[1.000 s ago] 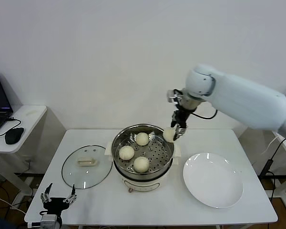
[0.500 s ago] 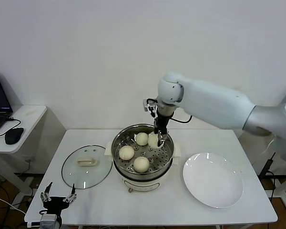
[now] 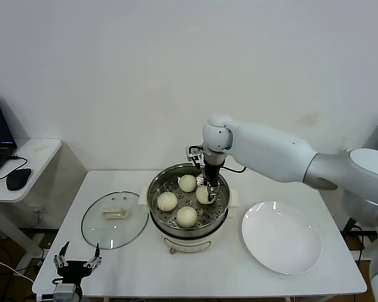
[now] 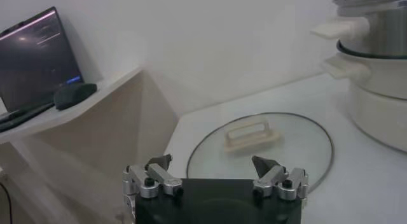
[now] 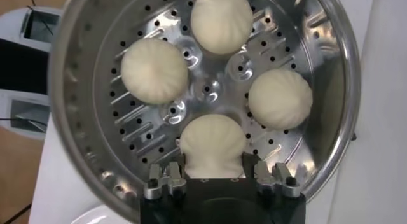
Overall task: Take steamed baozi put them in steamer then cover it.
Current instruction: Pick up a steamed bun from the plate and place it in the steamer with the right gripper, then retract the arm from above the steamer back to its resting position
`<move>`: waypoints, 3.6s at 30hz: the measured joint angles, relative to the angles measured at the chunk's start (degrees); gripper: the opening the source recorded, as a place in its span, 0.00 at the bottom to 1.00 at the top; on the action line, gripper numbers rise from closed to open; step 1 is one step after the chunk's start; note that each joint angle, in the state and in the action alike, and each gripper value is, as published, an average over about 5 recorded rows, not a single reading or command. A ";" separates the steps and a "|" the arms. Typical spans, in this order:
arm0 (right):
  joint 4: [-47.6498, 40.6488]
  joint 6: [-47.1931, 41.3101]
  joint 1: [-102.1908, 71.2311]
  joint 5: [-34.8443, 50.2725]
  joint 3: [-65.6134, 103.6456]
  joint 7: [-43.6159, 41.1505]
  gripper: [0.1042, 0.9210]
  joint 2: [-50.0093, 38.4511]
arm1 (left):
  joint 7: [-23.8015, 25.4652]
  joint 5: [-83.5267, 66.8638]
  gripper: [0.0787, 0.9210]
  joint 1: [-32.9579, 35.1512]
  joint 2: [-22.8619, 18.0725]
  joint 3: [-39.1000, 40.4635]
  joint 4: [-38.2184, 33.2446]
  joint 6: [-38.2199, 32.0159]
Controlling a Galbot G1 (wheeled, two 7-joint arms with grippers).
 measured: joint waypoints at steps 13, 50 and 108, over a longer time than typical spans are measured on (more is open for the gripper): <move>2.53 -0.16 0.53 0.42 3.08 -0.40 0.88 -2.90 | 0.88 0.25 0.88 -0.14 -0.22 -0.26 -0.06 -0.27; 33.38 14.38 -57.36 27.30 71.94 67.10 0.88 -24.17 | 1.87 -0.24 0.88 -6.52 0.93 -0.39 2.31 -2.97; 45.44 29.06 -112.29 25.30 107.49 70.36 0.88 -5.40 | -4.83 68.70 0.88 -29.66 11.75 19.35 31.93 3.29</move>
